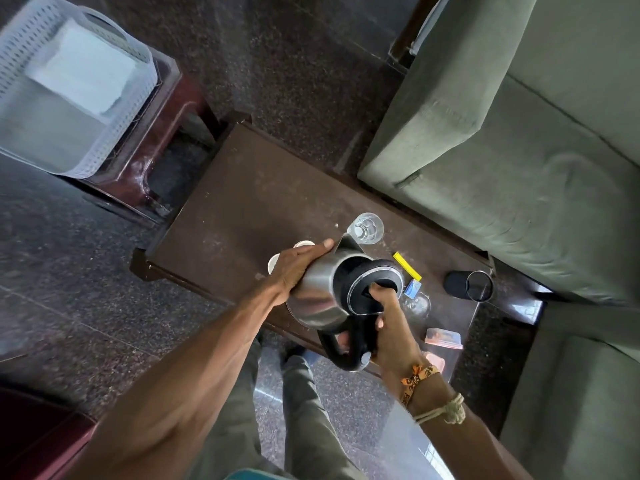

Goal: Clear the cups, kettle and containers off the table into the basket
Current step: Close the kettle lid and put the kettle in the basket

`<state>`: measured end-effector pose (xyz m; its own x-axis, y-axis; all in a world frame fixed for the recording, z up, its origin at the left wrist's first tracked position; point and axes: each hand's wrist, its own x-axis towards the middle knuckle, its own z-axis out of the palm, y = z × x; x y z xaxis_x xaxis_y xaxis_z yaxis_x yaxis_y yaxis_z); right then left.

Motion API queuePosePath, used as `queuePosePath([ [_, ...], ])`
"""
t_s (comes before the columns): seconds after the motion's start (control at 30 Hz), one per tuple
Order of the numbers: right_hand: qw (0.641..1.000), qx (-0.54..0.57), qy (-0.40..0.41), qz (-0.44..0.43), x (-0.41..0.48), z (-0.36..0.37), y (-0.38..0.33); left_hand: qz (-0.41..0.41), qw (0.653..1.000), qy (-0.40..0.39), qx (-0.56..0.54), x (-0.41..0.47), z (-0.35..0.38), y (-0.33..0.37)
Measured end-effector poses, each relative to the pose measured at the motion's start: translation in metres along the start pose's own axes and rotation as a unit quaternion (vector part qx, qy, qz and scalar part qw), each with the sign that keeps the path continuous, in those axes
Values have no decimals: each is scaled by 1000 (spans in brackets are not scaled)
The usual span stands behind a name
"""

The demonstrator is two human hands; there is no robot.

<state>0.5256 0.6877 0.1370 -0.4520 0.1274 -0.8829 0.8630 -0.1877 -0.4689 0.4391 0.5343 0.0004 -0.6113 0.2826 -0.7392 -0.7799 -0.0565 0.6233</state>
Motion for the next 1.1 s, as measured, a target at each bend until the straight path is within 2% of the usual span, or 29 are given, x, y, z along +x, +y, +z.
queuePosePath([
  [0.1, 999, 9, -27, -42, -2, -2, -6, -47, 998, 15, -36, 3, 0, 0],
  [0.23, 994, 30, -6, -105, 4, -7, -3, -75, 995, 12, -57, 10, 6, 1],
  [0.37, 985, 67, 24, -156, 11, -18, 7, -95, 994, -53, -17, 18, 19, 4],
  [0.5, 969, 64, 34, -234, 11, -32, 12, -115, 990, -82, -14, 25, 40, 0],
  [0.63, 963, 82, 103, -236, 26, -56, 14, -110, 989, -98, -19, 33, 68, -9],
  [0.8, 959, 64, 140, -239, 41, -82, 12, -114, 989, -90, -35, 41, 97, -19],
  [1.1, 962, 35, 128, -240, 63, -105, -13, -128, 986, -74, -83, 58, 125, -30],
])
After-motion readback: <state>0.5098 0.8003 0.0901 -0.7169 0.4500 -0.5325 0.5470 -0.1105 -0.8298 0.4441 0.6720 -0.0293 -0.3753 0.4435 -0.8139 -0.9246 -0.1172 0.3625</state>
